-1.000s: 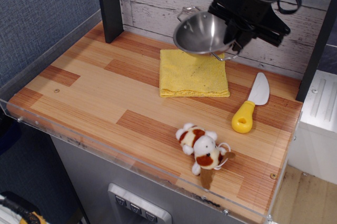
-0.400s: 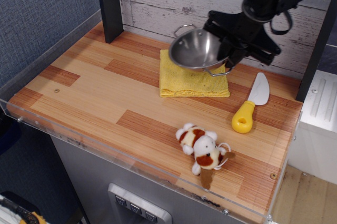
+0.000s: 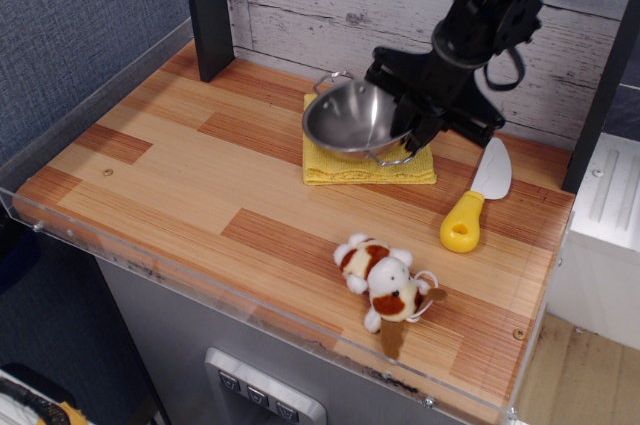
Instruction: Place the pan on the yellow cloth.
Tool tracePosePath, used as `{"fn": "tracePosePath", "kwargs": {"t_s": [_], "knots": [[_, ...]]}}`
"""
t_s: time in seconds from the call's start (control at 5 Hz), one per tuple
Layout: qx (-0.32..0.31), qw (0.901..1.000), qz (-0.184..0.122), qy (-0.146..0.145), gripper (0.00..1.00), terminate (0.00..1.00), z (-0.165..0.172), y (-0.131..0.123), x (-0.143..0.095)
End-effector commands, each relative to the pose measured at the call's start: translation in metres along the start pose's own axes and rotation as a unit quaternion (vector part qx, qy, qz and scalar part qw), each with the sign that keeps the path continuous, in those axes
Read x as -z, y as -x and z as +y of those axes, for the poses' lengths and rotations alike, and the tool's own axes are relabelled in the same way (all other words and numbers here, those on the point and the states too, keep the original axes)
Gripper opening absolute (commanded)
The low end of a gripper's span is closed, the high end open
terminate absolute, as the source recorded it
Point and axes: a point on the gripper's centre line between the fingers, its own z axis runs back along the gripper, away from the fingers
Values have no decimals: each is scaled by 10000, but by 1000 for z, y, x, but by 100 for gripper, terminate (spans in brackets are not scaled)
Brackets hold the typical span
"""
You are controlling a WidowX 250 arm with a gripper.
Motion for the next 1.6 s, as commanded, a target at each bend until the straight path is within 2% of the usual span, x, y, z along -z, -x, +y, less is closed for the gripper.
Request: {"fn": "tracePosePath", "kwargs": {"t_s": [0.0,0.2,0.6,1.0,1.4], "knots": [[-166,9996,-60,241,100,0,-2,8,-7],[-246,9994,3,238,100,0,-1,10,-8],[-321,9992,-54,239,100,0,3,10,-15],[-260,9988,-346,242,100,0,15,-2,-37],[-326,9960,-759,340,100,0,23,-11,-78]]}}
